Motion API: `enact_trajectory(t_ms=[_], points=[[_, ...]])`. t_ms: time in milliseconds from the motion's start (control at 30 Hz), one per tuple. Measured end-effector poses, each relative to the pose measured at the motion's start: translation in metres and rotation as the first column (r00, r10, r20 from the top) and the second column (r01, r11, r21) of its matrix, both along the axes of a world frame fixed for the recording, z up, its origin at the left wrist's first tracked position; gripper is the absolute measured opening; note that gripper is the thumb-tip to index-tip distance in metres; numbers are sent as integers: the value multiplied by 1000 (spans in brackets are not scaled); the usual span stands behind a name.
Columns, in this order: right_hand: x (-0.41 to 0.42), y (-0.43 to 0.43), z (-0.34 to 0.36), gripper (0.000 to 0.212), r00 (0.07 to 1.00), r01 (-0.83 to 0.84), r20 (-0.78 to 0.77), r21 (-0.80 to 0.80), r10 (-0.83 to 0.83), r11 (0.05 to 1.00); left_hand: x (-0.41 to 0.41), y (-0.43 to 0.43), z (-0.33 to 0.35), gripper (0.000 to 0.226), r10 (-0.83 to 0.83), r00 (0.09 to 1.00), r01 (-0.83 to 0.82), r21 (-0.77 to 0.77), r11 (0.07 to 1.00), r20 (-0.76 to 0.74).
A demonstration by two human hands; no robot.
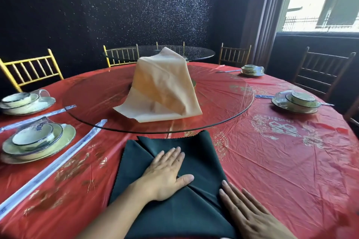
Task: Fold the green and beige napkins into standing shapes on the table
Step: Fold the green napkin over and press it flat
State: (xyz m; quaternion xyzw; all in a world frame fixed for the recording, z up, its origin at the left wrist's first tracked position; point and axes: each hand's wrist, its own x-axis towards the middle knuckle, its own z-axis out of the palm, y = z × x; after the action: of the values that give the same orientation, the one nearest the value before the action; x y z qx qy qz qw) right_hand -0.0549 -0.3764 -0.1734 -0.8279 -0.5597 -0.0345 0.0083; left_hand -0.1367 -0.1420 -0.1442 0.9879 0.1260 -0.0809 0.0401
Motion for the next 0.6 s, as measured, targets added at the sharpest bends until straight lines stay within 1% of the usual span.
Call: enact_trajectory(t_ms=[33, 67, 100, 133, 167, 233, 333, 367, 400, 433, 500, 533, 600], points=[[-1, 1, 13, 68, 999, 28, -16, -30, -29, 999, 0, 0, 0, 77, 2, 1000, -2, -1, 1000, 13], [-1, 7, 27, 78, 999, 45, -10, -27, -45, 999, 0, -1, 0, 71, 0, 1000, 1, -6, 1000, 26], [0, 18, 41, 93, 1000, -2, -24, 21, 2, 1000, -1, -1, 0, 67, -7, 999, 8, -15, 1000, 34], [3, 31, 49, 107, 998, -16, -65, 93, 22, 996, -1, -1, 0, 63, -15, 999, 16, -23, 1000, 38], [6, 44, 54, 117, 983, 10, -181, 78, 5, 997, -1, -1, 0, 61, -20, 999, 22, -29, 999, 45], [18, 76, 50, 128, 968, -11, -251, 77, 30, 997, -2, -1, -1, 60, -30, 998, 31, -28, 999, 53], [36, 110, 33, 140, 970, 29, -242, -3, -29, 1000, 0, 0, -3, 58, -43, 997, 45, -24, 999, 60], [39, 115, 31, 141, 968, 53, -243, -20, -57, 998, 0, 1, -3, 57, -47, 997, 48, -23, 999, 60], [44, 118, 30, 137, 966, 75, -246, -42, -83, 996, 0, 2, -3, 57, -52, 997, 53, -17, 998, 60], [49, 121, 31, 127, 961, 103, -251, -63, -116, 993, 0, 2, -4, 58, -56, 997, 57, -8, 998, 53], [58, 125, 32, 98, 950, 172, -251, -75, -186, 982, -1, 2, -5, 59, -55, 998, 55, -1, 998, 40], [64, 127, 30, 88, 942, 202, -259, -72, -214, 977, -1, 2, -5, 58, -52, 998, 52, -4, 999, 44], [76, 131, 28, 83, 929, 251, -261, -77, -263, 965, -1, 2, -4, 57, -51, 997, 52, -11, 999, 56]])
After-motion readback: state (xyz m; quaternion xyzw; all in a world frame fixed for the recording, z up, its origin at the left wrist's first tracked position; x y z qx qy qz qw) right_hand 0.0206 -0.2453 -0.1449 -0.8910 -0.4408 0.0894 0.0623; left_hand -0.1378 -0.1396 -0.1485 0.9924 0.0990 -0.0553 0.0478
